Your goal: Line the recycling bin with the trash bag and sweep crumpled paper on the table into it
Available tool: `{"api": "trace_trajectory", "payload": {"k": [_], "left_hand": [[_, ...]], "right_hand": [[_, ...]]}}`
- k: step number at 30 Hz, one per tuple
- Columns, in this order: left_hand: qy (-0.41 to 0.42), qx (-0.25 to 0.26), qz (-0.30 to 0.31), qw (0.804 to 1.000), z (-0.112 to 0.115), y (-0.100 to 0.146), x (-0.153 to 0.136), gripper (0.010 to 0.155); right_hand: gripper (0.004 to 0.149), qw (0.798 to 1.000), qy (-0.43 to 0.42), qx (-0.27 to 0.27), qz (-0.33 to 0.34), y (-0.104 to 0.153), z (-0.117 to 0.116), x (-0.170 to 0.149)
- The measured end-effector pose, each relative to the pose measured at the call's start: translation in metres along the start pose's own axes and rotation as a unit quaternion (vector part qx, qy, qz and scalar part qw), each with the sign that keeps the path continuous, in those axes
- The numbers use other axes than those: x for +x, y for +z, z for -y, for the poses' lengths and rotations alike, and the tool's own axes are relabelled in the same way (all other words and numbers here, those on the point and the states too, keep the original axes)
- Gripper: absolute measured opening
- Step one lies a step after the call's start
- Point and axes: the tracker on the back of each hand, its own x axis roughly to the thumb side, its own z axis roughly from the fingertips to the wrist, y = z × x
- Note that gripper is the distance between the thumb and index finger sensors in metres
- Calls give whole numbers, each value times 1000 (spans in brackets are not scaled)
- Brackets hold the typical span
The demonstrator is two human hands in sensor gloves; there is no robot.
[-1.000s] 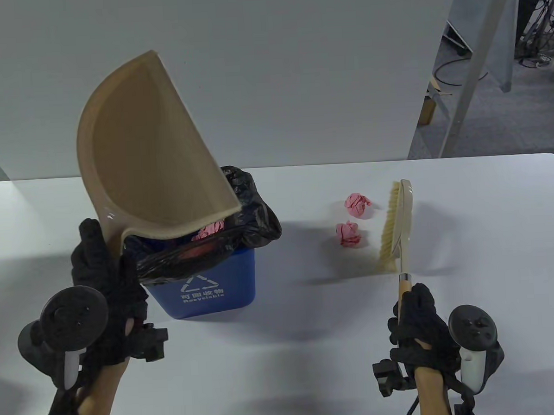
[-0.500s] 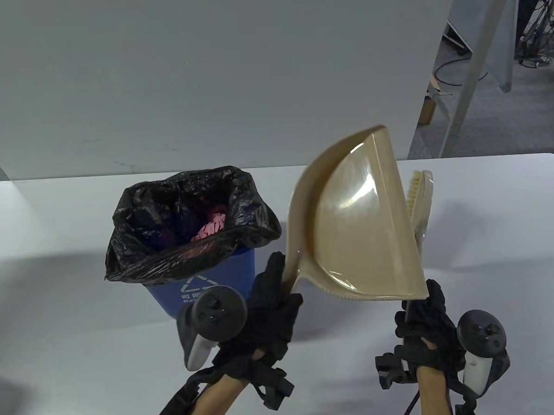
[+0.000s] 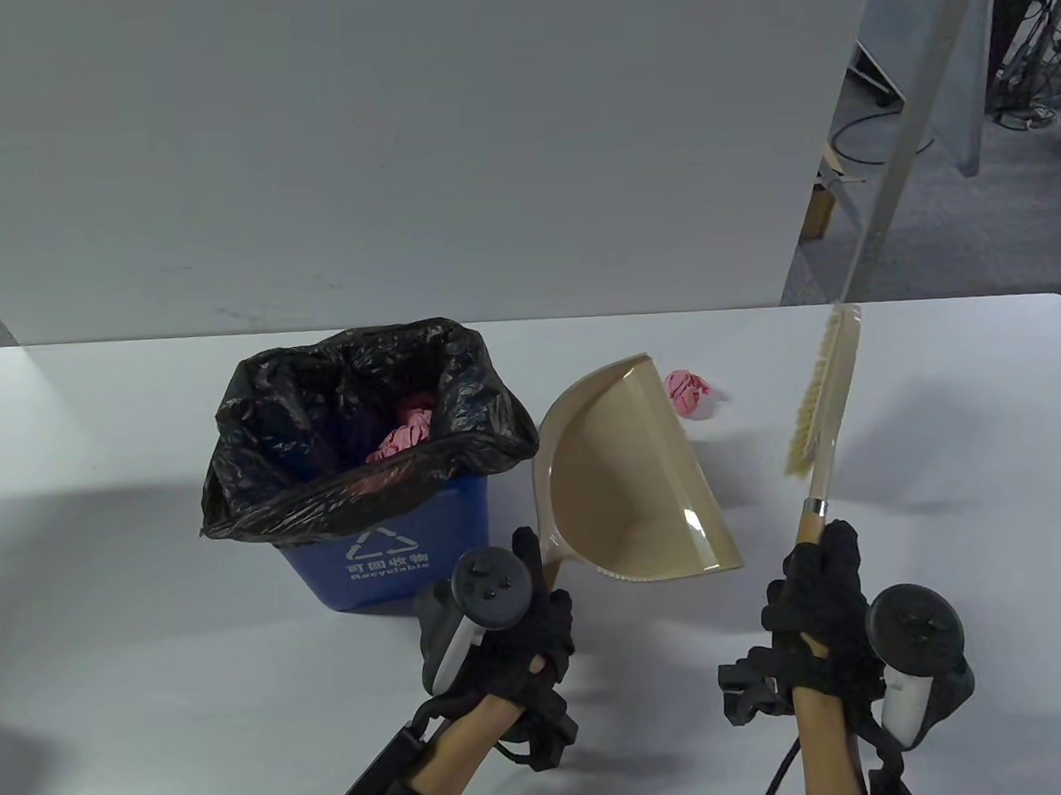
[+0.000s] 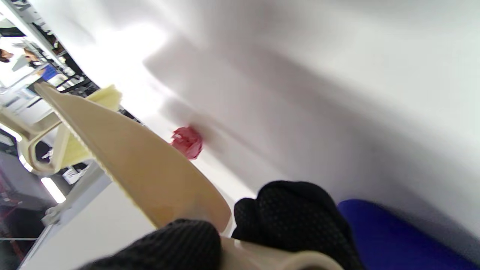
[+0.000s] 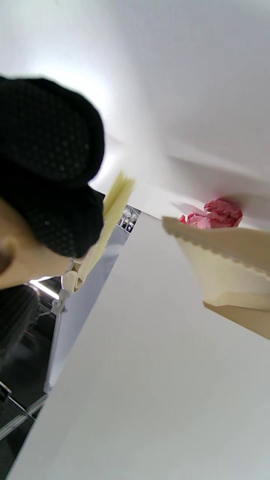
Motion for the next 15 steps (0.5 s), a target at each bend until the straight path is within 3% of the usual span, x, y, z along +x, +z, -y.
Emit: {"api": "trace_trajectory", "payload": {"k": [6,11,15], "left_hand": [[-46,-29,-46,997,12,-3,-5,80],[-57,-49,-66,995,19,-7,-8,81],[-63,-53,-71,994,21,-11,-11,80]], "right_hand": [[59,989,133,31,49,-19,-25,13],[59,956,276,39,92,-40,-54,20],[58,937,328,60,109,-40,-70,18]]}}
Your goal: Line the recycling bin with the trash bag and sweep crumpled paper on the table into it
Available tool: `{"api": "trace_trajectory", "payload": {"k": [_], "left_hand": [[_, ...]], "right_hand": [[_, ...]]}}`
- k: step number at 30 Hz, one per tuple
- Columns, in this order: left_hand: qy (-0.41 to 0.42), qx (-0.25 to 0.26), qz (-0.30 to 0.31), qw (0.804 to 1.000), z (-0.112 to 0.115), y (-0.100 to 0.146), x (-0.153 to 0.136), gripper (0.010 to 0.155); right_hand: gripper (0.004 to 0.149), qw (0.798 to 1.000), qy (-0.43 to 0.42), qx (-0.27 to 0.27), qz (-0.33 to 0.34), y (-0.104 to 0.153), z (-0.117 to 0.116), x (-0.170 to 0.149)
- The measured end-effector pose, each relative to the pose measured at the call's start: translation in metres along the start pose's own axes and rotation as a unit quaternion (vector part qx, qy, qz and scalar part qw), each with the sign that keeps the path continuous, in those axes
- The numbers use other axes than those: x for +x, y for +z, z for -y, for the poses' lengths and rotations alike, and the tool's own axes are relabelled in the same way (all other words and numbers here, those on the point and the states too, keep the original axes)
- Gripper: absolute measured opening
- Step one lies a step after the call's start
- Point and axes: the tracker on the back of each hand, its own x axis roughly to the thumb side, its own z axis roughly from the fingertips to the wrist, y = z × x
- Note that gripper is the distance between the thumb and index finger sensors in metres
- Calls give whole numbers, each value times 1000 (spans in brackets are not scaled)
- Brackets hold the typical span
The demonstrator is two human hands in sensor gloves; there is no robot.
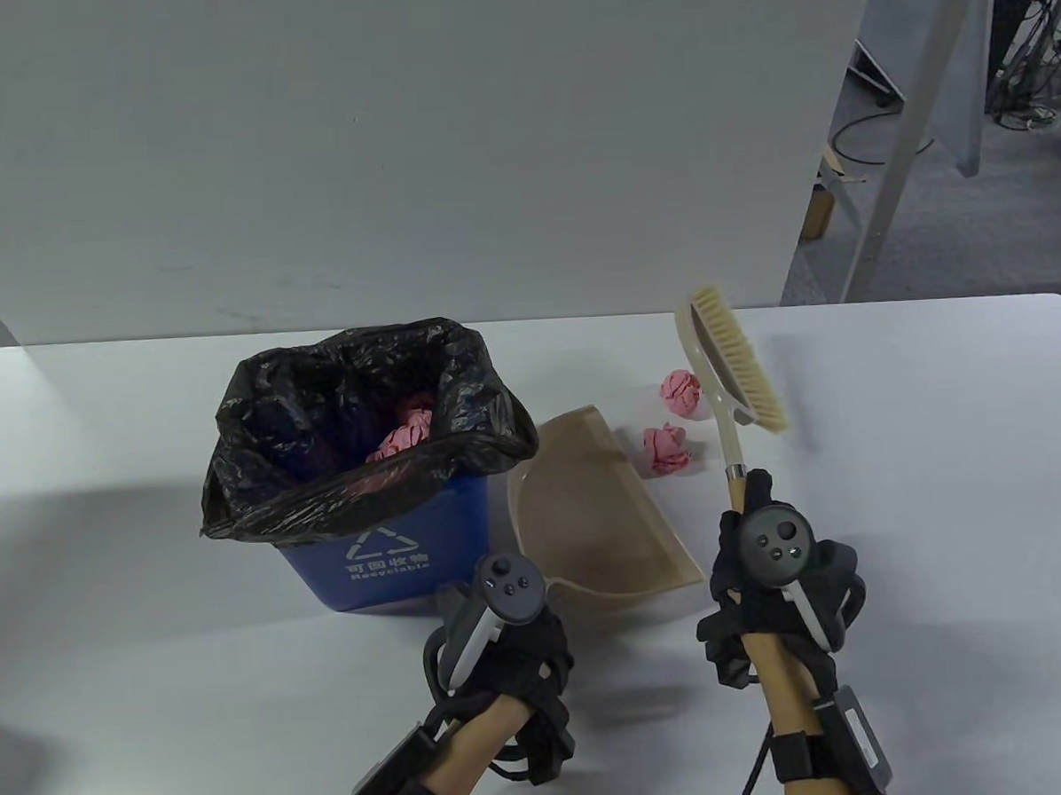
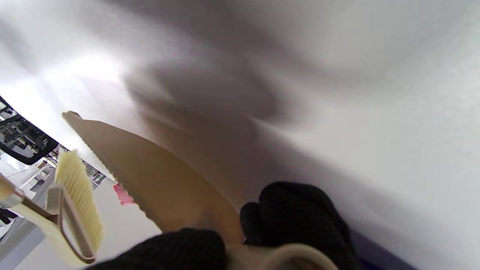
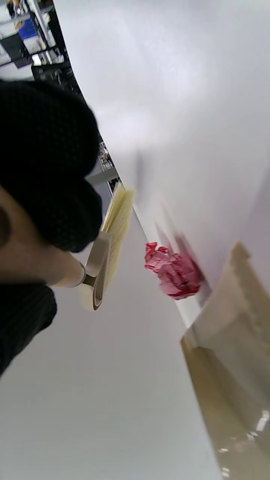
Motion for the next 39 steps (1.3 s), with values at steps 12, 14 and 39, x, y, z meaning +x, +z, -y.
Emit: {"api": "trace_trajectory", "payload": {"k": [12,14,39], "left_hand": [[-20,10,-10,1000,3,-7,-8,79],[-23,14,-9,1000,3,-7,-7,78],[-38,9,4,999,5,-9,-7,79]], "right_hand": [[57,995,69,71,27,20,-5,12],[57,995,51,84,32,27,0,15],[57,946,-247,204,48,54,8,27]]}}
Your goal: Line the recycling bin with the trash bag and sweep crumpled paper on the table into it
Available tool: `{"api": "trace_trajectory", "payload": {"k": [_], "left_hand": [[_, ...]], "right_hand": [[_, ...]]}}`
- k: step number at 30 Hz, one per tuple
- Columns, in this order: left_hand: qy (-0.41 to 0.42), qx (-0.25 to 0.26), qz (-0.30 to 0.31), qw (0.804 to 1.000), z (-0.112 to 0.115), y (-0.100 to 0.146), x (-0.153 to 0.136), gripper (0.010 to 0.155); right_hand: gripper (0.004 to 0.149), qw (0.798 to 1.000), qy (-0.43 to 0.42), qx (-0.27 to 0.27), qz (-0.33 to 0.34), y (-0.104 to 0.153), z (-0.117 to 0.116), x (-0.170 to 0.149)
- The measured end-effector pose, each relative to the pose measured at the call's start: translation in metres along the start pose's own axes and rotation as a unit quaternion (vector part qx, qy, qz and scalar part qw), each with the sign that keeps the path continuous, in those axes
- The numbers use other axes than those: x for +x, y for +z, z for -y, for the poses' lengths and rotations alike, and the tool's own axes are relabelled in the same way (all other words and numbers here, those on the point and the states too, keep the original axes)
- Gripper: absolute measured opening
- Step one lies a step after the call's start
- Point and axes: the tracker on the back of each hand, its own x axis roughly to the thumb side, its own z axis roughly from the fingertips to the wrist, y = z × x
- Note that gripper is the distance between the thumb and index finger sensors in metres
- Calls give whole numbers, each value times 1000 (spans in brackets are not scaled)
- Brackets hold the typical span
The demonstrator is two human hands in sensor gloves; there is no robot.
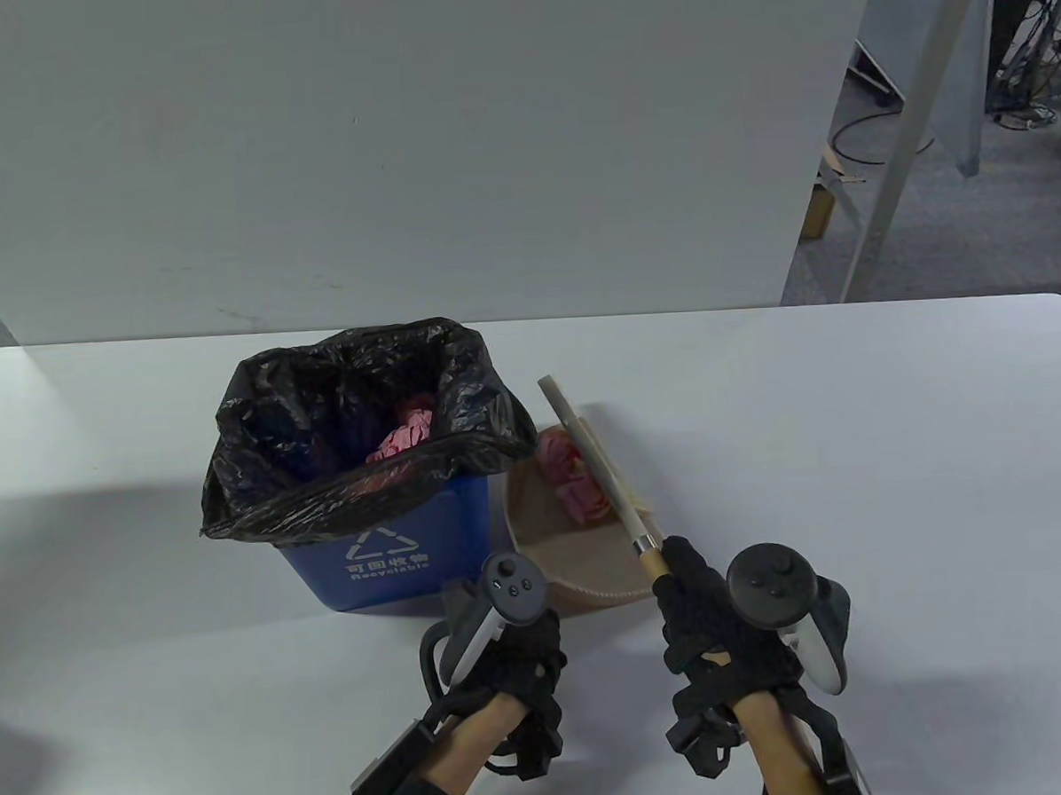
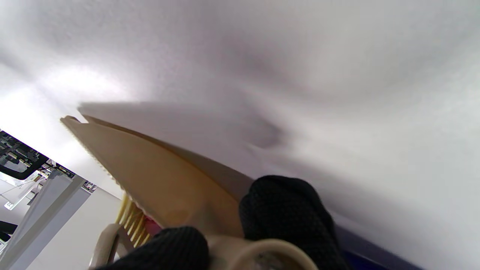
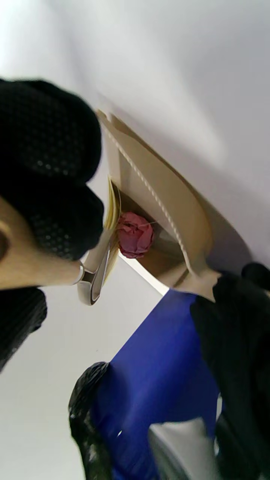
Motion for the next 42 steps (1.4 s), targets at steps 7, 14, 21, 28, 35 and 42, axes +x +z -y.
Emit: {"api": "trace_trajectory", "payload": {"k": [7,14,21,28,35,42], "left_hand": [[-1,8,1,1000,-1,1,0,80],[3,5,1,1000,-4,-1,-2,78],[17,5,17,1000,-8,-1,-6,76],[50,11,53,997,-17,6,-4,75],[93,19,89,991,-30,20,-1,75],[140,8,142,980,-49,47,5,74]], "right_hand": [[58,993,-117,15,1,0,4,-6],[58,986,-161,-35,-8,1,19,-17],[57,973,-202,-106,-27,2,38,-35],[57,959,-210,-179,-66,5,62,-60],[57,945,-239,-206,-89,7,72,-75],[57,939,-255,-209,-93,8,72,-77]]}}
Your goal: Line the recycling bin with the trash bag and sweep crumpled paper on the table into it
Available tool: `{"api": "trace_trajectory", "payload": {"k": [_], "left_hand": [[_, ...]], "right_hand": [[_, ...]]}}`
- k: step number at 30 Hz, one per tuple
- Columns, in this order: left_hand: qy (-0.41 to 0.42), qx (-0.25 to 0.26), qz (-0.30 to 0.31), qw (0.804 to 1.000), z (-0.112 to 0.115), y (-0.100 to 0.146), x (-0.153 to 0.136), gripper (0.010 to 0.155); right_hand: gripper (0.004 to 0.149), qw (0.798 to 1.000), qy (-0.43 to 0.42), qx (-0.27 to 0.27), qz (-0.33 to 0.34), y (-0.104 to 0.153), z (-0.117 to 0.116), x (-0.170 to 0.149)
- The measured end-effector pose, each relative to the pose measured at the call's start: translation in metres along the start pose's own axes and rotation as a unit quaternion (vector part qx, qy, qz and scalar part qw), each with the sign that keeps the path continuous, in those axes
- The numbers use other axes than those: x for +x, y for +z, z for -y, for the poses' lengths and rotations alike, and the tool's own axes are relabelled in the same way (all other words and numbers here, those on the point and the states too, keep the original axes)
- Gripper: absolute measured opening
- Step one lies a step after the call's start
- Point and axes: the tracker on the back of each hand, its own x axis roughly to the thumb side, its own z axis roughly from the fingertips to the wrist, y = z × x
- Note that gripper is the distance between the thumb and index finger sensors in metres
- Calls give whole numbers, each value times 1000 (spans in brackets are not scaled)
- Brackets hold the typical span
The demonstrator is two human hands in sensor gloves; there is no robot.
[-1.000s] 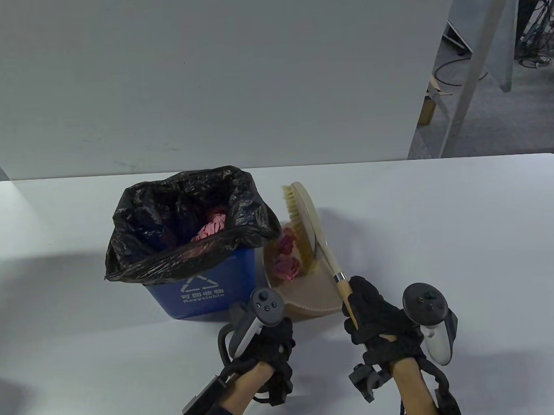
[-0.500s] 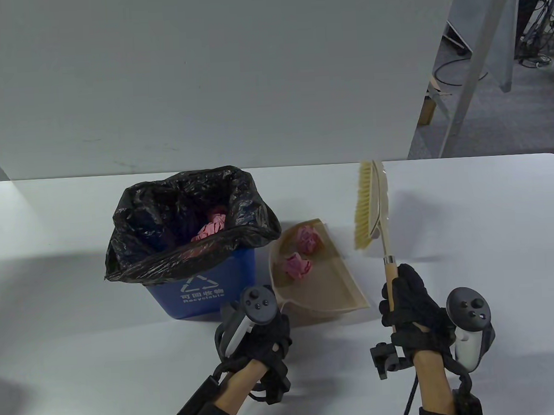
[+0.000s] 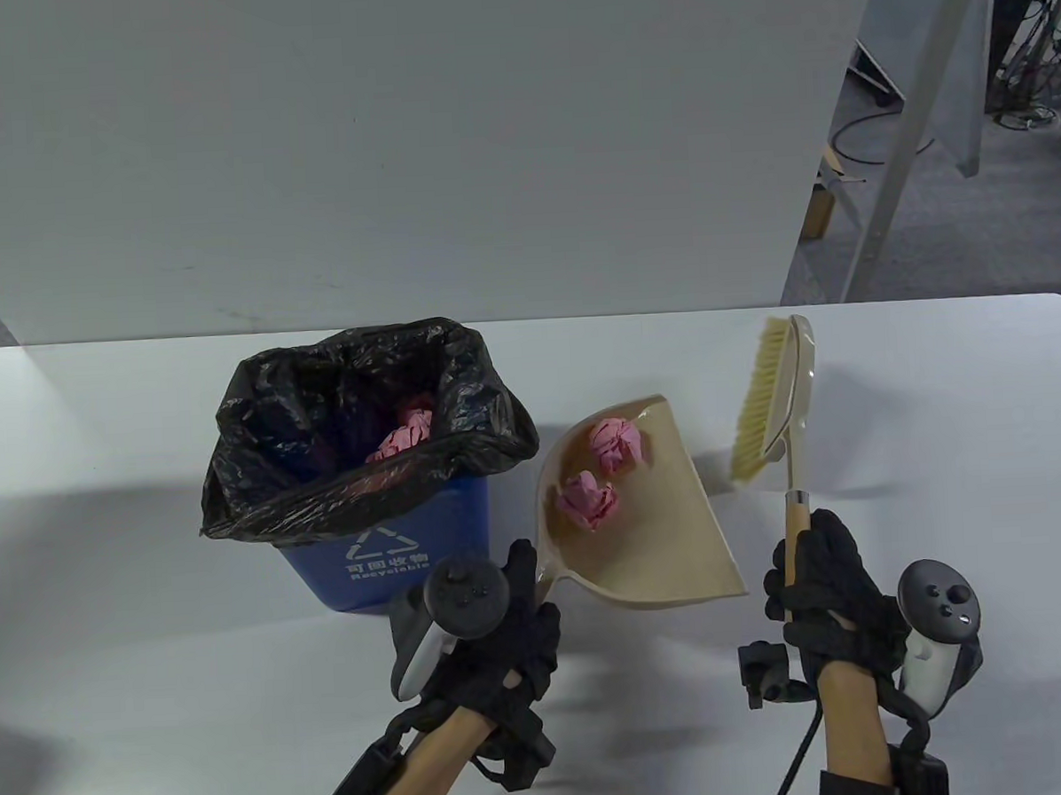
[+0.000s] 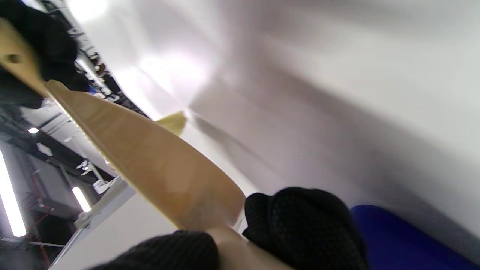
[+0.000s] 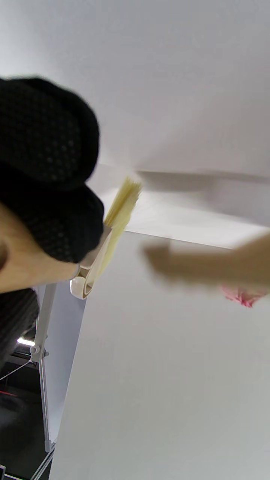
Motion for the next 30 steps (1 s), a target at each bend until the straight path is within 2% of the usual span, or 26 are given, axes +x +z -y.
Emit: {"api": "trace_trajectory", "payload": {"k": [4,11,15,19,22,30], "left_hand": [[45,-11,34,998,-10,10,14,74],[75,-17,70,995,-27,24,38,74],[80,-1,116,990,-49,47,67,73],[65,42,137,988,-84,70,94,73],[48,96,124,986,-116,80,99,73],[19,225,37,973,-188,92,63,73]], "right_hand": [[57,1000,-15,-8,-1,-1,5,0],[58,999,-13,-29,-17,-2,10,-3],[57,999,20,-24,-13,-3,7,-3],[57,1000,19,-14,-8,-2,5,-3],[57,1000,20,-14,-8,-2,5,-4],[57,999,24,-18,-11,0,5,-3]]}}
